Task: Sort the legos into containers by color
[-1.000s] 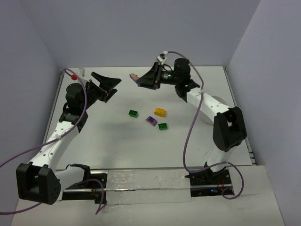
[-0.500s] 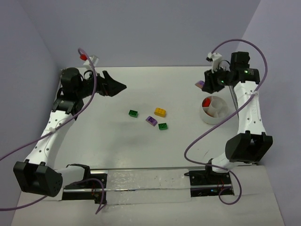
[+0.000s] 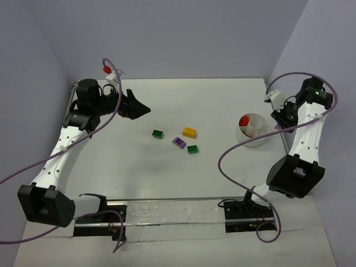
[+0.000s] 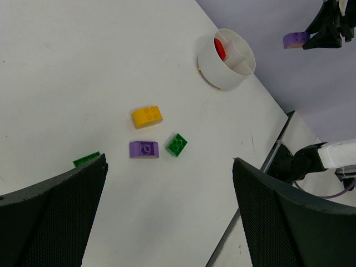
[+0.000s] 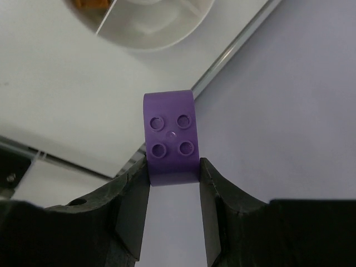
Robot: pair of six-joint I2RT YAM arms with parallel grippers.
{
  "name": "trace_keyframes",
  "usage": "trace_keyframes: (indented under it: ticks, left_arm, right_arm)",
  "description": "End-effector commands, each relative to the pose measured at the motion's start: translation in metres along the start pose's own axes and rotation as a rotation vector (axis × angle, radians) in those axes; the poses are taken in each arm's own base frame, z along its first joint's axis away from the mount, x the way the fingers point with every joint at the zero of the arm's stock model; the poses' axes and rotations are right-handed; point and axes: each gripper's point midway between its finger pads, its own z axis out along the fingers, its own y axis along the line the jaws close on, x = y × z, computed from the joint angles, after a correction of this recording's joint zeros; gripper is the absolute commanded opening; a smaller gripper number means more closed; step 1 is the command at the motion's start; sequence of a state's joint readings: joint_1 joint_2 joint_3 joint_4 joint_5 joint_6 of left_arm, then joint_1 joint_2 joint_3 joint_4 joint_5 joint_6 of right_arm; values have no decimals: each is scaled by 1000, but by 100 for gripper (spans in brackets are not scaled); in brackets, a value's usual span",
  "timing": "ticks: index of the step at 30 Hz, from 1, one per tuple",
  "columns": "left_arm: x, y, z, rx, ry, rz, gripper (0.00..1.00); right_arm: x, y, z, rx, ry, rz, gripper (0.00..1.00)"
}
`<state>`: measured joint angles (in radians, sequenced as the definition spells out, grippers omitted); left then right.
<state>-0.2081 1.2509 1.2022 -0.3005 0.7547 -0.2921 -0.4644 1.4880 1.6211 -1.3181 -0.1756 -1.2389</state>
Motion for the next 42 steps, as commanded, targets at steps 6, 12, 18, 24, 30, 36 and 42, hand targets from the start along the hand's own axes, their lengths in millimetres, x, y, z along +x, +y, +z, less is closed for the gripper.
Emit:
trace_keyframes:
  ticks: [6, 12, 18, 24, 30, 36, 42]
  left_arm:
    - [-13, -12, -6, 32, -8, 69, 99]
    - [-1, 1, -11, -47, 5, 56, 99]
    - [3, 11, -13, -108, 27, 68, 99]
    - [9, 13, -9, -102, 43, 70, 99]
    - [7, 11, -9, -97, 42, 70, 99]
    - [7, 9, -10, -93, 40, 65, 99]
    - [10, 10, -9, -91, 43, 60, 99]
  right_arm:
    - [21, 23, -3, -93, 169, -112, 0]
    - [4, 28, 18, -162, 185, -119, 0]
    - [-4, 30, 32, -196, 204, -96, 0]
    - [-13, 35, 42, -224, 212, -94, 0]
    - [-17, 31, 52, -238, 234, -81, 2]
    - [-17, 29, 61, -255, 256, -67, 3]
    - [-16, 29, 67, -271, 270, -58, 11]
